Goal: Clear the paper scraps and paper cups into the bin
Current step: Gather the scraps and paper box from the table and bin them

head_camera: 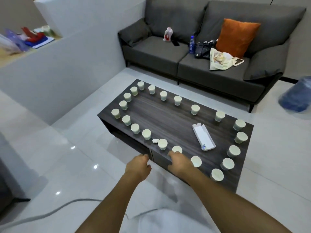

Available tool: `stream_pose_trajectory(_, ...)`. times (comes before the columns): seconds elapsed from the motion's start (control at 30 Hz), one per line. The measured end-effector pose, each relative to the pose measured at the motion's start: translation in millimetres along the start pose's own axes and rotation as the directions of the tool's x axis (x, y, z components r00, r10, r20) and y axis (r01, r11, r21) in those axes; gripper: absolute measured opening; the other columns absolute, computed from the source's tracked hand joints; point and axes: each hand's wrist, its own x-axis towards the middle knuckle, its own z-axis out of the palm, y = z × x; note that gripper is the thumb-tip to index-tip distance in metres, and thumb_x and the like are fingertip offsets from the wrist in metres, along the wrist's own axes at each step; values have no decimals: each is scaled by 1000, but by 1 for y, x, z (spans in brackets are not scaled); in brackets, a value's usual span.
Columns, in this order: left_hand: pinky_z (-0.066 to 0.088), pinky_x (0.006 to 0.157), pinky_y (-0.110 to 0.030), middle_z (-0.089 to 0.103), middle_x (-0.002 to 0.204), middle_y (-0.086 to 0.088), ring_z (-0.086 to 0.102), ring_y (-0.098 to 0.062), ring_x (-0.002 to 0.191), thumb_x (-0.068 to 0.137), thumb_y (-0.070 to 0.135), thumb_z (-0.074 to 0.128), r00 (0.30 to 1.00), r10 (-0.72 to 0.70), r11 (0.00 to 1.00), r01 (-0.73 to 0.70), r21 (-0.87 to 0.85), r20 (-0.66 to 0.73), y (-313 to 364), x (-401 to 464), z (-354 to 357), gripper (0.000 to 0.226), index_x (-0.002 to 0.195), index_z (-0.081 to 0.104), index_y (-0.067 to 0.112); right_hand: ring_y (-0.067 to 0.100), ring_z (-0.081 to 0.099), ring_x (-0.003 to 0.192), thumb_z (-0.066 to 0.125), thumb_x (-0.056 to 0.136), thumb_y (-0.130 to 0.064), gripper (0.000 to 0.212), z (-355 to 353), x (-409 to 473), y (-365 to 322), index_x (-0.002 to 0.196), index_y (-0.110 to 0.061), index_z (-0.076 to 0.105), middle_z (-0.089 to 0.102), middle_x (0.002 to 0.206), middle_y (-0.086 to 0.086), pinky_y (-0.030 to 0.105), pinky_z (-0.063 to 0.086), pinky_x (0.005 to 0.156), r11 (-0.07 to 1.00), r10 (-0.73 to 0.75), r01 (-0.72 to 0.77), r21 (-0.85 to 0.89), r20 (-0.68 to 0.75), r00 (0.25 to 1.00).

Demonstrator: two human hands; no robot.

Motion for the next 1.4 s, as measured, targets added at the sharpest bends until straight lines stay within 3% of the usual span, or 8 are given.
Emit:
stream_pose_trajectory(0.47, 46, 93, -33, 56, 125, -2, 54, -21, 116, 93, 31, 49, 991, -90, 992, 98, -77, 99, -68, 167, -36, 36, 126, 52, 18, 26, 49, 122, 52, 91, -18, 48, -28, 188, -28, 138, -19, 40, 48, 134, 6, 33, 43, 91, 1000, 19, -19, -1, 103, 994)
stream_pose_trajectory(0.77, 45, 94, -31, 56, 129, 0, 56, -21, 113, 94, 30, 50, 966, -142, 980, 168, -106, 215, -87, 277, -40, 34, 126, 52, 19, 28, 50, 121, 51, 91, -19, 42, -33, 296, -23, 133, -18, 46, 50, 132, 7, 33, 43, 93, 993, 108, -115, 23, 202, 974)
stream_pose_trajectory(1.0, 49, 82, -37, 56, 120, -4, 54, -25, 110, 90, 23, 51, 967, -99, 984, 130, -118, 235, -92, 365, 9, 30, 120, 55, 16, 30, 49, 120, 51, 91, -20, 39, 8, 375, -1, 129, -17, 47, 49, 130, 7, 35, 44, 92, 989, 142, -148, 13, 206, 968)
stream_pose_trajectory(1.13, 38, 68, -32, 56, 113, -7, 52, -26, 104, 93, 25, 48, 976, -30, 994, 51, -94, 217, -95, 409, 42, 26, 114, 54, 12, 33, 48, 120, 52, 89, -15, 43, 51, 414, 11, 132, -16, 47, 49, 131, 9, 38, 44, 92, 987, 157, -163, 4, 255, 954)
stream_pose_trajectory(1.4, 44, 81, -38, 58, 117, -9, 53, -26, 105, 94, 26, 50, 981, 36, 987, -5, -161, 192, -112, 463, 86, 27, 117, 56, 12, 34, 43, 121, 59, 85, -10, 47, 114, 474, 27, 128, -14, 43, 42, 129, 11, 44, 46, 90, 980, 160, -106, -166, 358, 920)
